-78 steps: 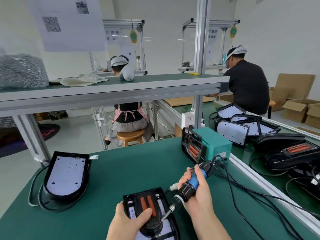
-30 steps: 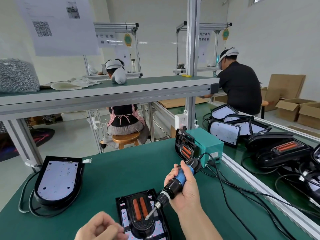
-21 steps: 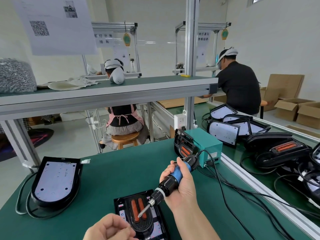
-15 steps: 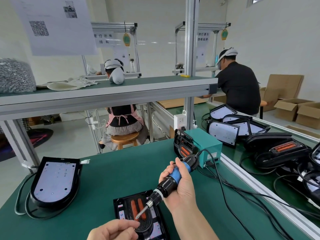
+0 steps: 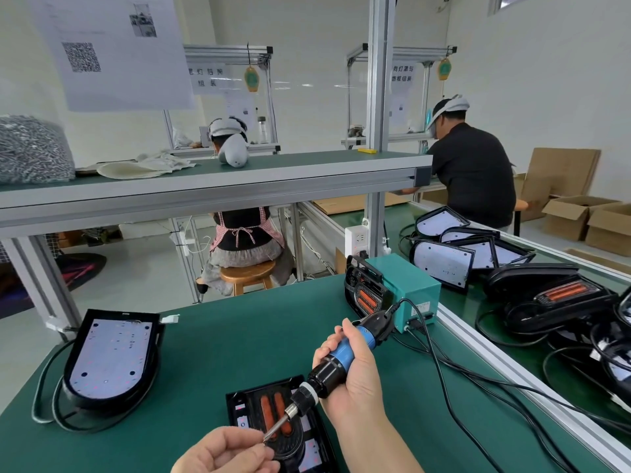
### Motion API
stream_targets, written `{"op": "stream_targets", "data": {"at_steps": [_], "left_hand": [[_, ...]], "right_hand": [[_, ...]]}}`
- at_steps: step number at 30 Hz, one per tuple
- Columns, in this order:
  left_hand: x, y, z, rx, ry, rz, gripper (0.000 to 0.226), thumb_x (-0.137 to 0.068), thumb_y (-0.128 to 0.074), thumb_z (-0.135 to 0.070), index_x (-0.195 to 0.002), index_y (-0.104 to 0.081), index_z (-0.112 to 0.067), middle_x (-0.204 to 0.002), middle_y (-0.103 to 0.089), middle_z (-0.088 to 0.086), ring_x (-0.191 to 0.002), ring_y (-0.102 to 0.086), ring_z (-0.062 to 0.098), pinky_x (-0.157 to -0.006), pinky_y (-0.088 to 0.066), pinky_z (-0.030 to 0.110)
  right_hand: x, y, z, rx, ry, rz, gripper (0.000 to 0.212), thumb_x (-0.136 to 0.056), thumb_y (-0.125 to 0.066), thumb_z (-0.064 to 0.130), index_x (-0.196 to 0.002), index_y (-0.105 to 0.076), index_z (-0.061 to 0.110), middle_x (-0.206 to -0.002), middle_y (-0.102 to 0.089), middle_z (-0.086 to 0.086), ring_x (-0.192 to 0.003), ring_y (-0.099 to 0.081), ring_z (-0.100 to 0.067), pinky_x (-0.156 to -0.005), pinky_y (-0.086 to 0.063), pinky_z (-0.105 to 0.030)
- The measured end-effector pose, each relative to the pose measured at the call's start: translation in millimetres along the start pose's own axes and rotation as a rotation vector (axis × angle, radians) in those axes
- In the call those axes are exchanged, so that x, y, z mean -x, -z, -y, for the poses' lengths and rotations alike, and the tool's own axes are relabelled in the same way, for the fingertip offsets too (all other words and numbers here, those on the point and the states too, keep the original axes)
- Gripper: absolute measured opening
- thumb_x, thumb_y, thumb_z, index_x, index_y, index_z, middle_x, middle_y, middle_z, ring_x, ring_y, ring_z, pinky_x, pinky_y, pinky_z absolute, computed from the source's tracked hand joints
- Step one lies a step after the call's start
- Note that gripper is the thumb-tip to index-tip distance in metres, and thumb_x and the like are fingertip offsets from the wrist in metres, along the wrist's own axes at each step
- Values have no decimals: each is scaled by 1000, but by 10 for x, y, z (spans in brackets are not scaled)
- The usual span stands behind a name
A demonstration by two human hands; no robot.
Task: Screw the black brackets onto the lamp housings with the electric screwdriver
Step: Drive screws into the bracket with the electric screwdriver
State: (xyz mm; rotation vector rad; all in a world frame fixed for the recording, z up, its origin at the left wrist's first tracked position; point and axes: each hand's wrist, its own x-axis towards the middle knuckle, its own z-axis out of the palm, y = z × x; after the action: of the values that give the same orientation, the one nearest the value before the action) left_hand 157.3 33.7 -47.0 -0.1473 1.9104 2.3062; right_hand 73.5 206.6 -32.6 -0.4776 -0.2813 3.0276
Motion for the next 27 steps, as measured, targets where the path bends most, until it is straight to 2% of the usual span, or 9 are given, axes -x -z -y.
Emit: {"op": "stream_targets", "data": {"at_steps": [3,12,23,27], "left_hand": [[-19,-7,18,3,-11,-27,9,-76,-62,30,-77,-63,21,-73,-66,38,-53,-69,41,-44,-54,23],[-19,-13,60,3,-7,-58,9,-75,-65,28,-75,-66,19,-75,-69,35,-60,-72,40,-48,-55,20],[24,-102,3,-135,-136,-184,14,-72,-68,28,-71,-66,14,-63,-67,30,-49,-69,35,-47,-55,17],[33,-103,1,-156,-148,-169,15,-71,-68,29,-70,-65,15,-63,-67,31,-50,-69,34,-48,-55,17]], "right_hand": [[-9,21,-17,16,1,-1,29,-70,-79,13,-89,-58,8,-62,-57,-3,-47,-51,-12,-43,-49,-25],[-40,67,-33,47,19,-8,31,-69,-81,14,-89,-57,10,-63,-56,-3,-49,-50,-12,-45,-50,-25],[-56,70,-58,74,55,-15,29,-72,-79,15,-89,-55,10,-63,-55,-2,-49,-50,-12,-46,-50,-24],[-48,69,-77,86,47,-21,26,-77,-78,14,-89,-55,10,-63,-54,-3,-50,-49,-13,-46,-50,-25]]}}
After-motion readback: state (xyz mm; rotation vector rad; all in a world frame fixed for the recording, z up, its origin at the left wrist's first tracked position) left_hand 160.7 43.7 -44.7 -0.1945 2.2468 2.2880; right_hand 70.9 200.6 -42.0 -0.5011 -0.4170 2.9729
